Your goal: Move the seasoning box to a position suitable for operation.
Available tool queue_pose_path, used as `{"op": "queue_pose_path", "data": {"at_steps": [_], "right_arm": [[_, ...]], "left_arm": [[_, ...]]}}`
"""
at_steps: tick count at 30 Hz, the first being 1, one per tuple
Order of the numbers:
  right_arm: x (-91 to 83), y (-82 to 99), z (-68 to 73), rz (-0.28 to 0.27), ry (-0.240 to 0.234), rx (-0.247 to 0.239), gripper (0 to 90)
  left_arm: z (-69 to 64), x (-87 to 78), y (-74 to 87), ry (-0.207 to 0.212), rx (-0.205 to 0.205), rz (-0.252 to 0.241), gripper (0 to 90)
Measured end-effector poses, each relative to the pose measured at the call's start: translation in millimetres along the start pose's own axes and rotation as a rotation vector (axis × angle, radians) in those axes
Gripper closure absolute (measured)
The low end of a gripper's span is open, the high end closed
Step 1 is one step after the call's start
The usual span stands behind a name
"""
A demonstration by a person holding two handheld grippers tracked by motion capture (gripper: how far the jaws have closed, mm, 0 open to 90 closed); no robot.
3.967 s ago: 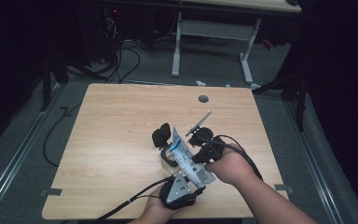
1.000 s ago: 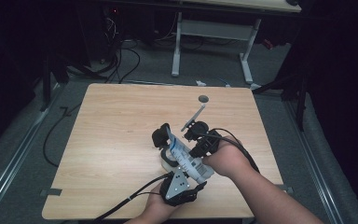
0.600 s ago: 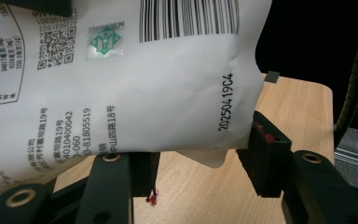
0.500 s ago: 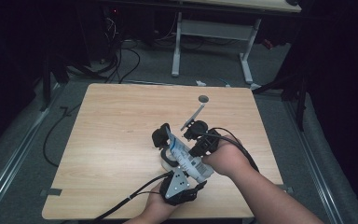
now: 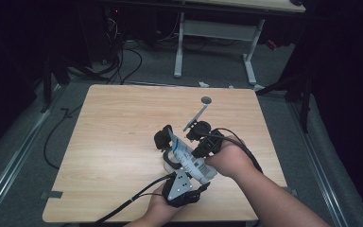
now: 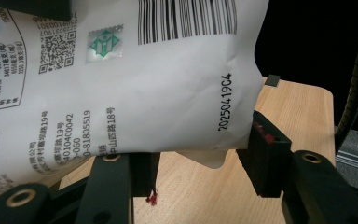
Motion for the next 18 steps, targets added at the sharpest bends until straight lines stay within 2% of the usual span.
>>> {"op": "queue_pose_path", "data": {"at_steps": [18], "right_arm": [[-0.1, -2.8, -0.5, 0.004, 0.002, -0.012, 89.9]], "left_arm": [[1.9, 0.3, -1.6, -0.003, 0.001, -0.001, 52.2]]}}
Point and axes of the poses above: each handheld gripper's, and its own axes: x roughly forward along the jaws, y roughly out of its underside, z roughly to its left, the point moved 9 cm from there along x, roughly forward along the jaws, and after that the axes turned 8 degrees about x, right-handed, at the moved point
